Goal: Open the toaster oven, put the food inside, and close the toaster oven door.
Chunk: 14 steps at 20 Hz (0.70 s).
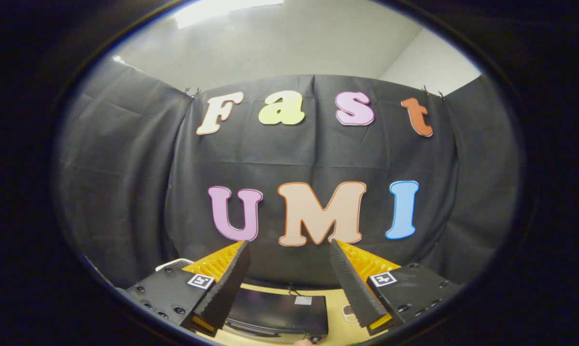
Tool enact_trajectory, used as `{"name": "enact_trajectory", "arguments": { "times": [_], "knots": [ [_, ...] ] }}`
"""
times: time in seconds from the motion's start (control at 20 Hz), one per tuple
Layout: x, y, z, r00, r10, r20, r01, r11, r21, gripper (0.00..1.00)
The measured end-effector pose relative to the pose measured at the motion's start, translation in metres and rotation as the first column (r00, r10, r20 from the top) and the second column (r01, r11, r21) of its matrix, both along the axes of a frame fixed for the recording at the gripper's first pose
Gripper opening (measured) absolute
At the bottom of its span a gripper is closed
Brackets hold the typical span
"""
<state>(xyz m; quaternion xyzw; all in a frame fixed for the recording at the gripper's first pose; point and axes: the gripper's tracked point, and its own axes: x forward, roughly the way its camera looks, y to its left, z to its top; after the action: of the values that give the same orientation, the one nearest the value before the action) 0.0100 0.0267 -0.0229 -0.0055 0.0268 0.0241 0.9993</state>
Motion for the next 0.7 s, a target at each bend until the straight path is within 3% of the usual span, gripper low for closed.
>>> {"name": "enact_trajectory", "arguments": {
  "times": [0.4, 0.7],
  "knots": [
    [0.010, 0.015, -0.042, 0.999, 0.030, -0.043, -0.031, 0.999, -0.023, 1.00],
    [0.019, 0.028, -0.112, 0.989, 0.057, -0.139, -0.058, 0.998, -0.004, 1.00]
  ]
}}
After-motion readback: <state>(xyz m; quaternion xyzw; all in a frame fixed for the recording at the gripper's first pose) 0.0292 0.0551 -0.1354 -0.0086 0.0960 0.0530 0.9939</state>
